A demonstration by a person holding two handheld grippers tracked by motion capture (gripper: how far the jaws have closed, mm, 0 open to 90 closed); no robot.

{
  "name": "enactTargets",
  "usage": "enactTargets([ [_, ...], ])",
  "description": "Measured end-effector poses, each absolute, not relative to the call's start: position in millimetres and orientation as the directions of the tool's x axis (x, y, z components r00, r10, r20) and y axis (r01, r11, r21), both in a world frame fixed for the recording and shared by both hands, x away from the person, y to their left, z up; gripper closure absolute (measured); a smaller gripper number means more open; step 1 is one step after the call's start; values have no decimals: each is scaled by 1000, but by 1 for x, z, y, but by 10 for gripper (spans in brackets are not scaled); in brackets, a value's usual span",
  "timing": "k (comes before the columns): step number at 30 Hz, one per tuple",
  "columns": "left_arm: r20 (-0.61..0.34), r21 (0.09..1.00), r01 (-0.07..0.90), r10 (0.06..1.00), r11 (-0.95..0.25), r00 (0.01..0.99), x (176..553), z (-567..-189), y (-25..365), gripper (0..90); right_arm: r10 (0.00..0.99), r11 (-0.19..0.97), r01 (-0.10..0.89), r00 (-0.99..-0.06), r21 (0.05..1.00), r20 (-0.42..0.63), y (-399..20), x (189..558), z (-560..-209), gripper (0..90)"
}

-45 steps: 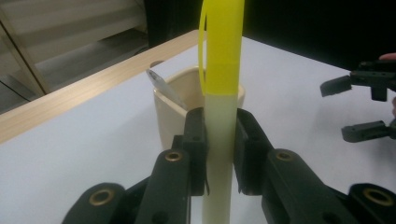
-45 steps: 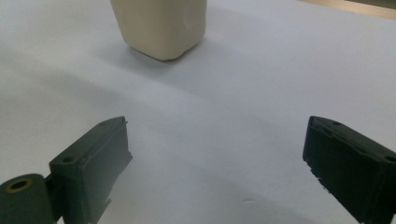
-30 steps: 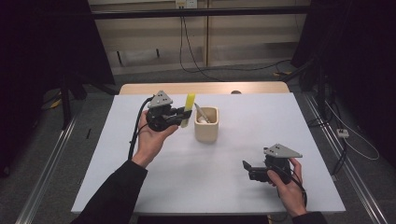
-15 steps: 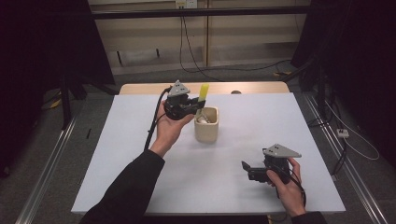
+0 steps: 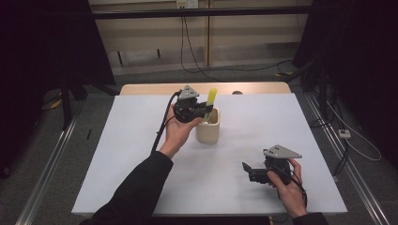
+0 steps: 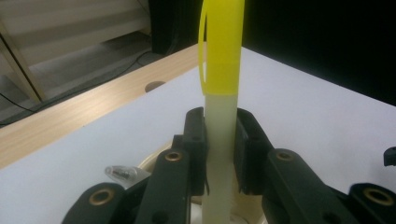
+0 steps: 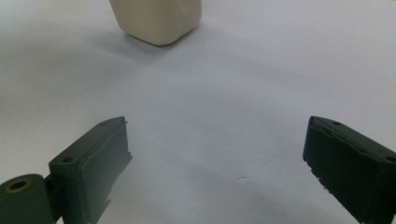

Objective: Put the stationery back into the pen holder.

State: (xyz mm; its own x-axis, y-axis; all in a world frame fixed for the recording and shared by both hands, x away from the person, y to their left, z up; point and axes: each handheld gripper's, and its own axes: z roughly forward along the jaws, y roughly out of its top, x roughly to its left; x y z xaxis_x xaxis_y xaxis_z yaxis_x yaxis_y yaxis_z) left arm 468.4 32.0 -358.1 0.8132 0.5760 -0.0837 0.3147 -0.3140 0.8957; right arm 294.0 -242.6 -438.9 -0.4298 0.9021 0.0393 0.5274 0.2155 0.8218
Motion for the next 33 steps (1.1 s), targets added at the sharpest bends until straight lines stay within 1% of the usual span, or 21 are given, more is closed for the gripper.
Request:
enactTargets([
  [9,-115,879,355,581,-319,806,470,-372,32,769,902,214,529,-430,821,42,-242,294,-439,70],
  [12,-102,878,346,578,-330,809,469,-372,32,742,901,216,528,-431,821,41,-242,294,-439,70],
  [13,-96,877,343,577,-336,811,469,-372,32,711,901,217,528,-432,821,39,-242,294,-439,70],
  [16,-76,883,321,570,-343,818,464,-367,32,665,900,219,527,-434,821,39,-241,294,-439,69],
  [19,-44,886,301,581,-354,813,460,-363,34,564,900,218,528,-434,821,40,-241,294,-439,69],
  [20,-47,888,301,581,-349,812,459,-361,35,523,900,218,528,-434,821,40,-241,294,-439,69],
  [22,-42,894,291,583,-340,812,457,-359,38,485,899,219,527,-436,821,40,-241,294,-439,69],
  [26,-34,896,285,586,-341,810,452,-355,44,354,900,217,524,-434,824,39,-241,294,-439,69],
  [28,-25,891,282,582,-356,813,450,-353,48,310,901,216,524,-433,824,39,-241,294,-439,69],
  [30,-33,887,293,583,-357,812,448,-352,52,236,900,217,523,-433,824,38,-241,294,-439,68],
  [33,-35,885,301,593,-355,804,444,-351,59,172,900,217,521,-435,825,38,-241,294,-439,68],
])
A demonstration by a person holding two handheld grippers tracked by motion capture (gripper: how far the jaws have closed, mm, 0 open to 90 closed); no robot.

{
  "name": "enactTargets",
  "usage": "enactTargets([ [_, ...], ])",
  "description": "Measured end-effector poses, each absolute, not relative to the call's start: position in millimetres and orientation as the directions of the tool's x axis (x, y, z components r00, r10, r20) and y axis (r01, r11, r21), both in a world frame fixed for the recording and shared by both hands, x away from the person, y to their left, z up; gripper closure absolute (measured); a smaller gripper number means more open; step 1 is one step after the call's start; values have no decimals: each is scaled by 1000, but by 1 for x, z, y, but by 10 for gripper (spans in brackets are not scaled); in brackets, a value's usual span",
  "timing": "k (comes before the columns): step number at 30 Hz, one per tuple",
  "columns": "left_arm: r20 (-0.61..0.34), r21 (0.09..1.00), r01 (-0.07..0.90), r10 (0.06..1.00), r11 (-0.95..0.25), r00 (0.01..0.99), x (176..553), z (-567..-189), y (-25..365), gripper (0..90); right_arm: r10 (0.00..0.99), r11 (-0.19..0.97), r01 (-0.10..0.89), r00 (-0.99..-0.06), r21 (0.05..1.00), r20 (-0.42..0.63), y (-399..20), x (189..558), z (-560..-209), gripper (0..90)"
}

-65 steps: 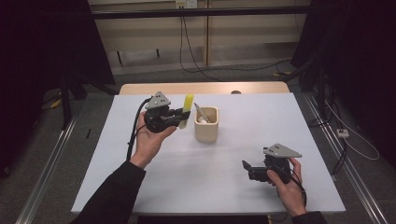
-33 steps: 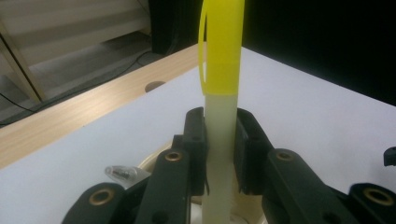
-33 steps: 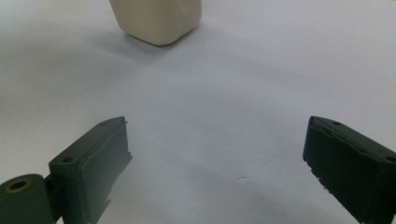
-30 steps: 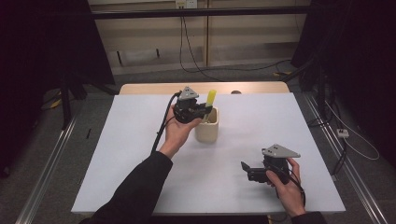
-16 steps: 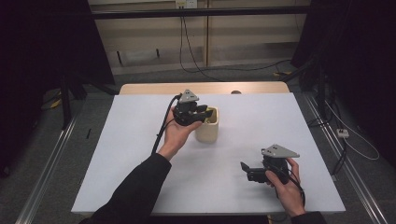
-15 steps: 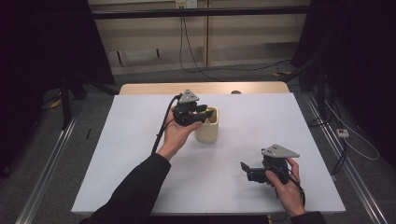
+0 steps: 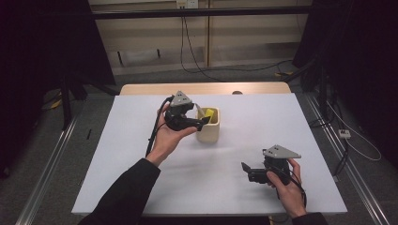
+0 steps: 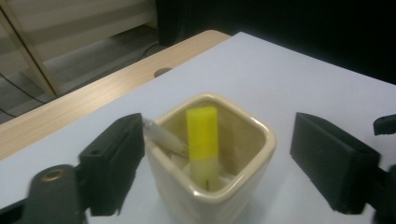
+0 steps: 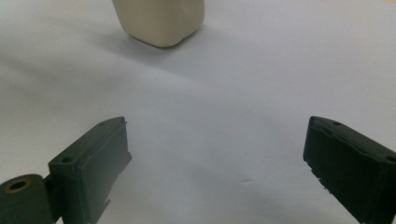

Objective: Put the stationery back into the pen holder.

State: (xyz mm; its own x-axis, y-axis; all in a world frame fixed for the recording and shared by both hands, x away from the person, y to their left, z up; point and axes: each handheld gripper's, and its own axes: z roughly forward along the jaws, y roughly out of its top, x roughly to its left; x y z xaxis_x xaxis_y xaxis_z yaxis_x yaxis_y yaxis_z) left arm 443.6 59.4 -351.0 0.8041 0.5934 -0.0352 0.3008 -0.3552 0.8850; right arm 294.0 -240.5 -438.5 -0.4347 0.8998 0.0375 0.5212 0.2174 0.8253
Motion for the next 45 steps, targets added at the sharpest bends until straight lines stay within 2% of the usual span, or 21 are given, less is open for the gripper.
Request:
enactTargets([
  [10,-36,886,307,608,-347,793,431,-350,90,59,904,207,519,-426,829,41,-241,293,-438,69],
  [21,-23,892,303,636,-335,772,411,-357,121,61,907,204,517,-420,831,39,-241,293,-438,66],
  [24,-44,896,314,640,-315,767,402,-362,132,63,908,201,516,-416,833,39,-242,292,-438,67],
  [31,-1,882,297,629,-366,778,383,-372,148,64,910,198,519,-413,832,42,-242,292,-437,67],
  [45,-12,862,350,675,-367,738,355,-400,182,66,914,194,520,-405,832,40,-243,291,-438,67],
])
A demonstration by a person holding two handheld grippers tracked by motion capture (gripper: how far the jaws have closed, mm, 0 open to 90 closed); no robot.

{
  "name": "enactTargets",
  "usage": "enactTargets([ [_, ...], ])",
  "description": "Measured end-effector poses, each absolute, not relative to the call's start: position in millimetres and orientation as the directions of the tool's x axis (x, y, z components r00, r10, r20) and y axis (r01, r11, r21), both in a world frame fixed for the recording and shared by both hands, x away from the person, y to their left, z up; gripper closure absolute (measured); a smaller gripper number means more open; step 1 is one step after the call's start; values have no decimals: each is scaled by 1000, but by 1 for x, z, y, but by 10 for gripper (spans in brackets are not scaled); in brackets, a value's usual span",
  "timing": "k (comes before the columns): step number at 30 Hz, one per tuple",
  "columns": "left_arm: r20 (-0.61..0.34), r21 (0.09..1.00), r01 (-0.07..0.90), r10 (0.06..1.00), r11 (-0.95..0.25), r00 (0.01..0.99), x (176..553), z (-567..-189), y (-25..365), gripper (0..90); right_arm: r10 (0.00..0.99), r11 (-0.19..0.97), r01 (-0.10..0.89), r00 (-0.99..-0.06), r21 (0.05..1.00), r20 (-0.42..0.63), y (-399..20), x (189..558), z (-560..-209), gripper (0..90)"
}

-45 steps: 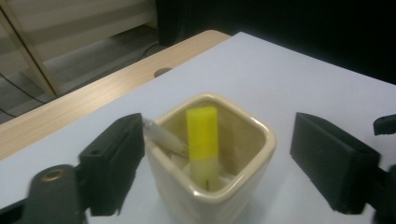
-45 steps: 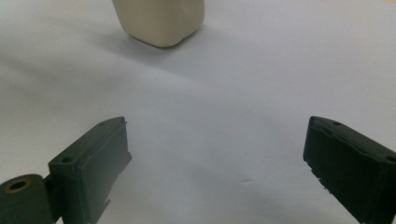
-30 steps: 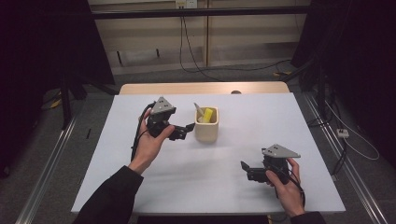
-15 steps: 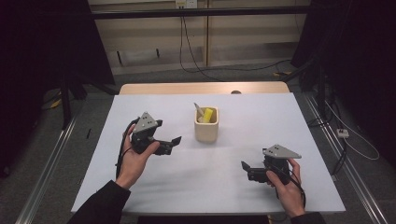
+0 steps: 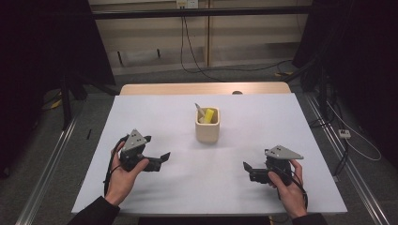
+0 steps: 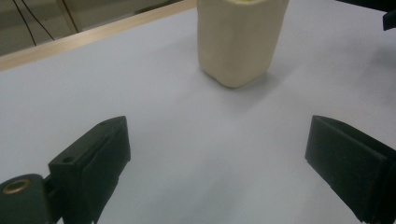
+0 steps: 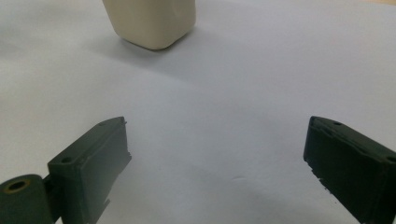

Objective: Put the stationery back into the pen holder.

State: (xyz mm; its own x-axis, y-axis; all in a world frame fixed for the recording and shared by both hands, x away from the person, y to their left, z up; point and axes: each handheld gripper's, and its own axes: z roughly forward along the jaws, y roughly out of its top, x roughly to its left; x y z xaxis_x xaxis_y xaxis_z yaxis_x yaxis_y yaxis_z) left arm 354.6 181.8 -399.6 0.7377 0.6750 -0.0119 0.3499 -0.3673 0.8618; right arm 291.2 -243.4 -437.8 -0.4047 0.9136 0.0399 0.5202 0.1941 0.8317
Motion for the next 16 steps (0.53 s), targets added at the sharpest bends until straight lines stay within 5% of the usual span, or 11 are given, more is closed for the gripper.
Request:
enactTargets([
  [16,-67,867,398,722,-300,688,329,-429,202,64,919,188,518,-393,835,37,-245,291,-438,68],
])
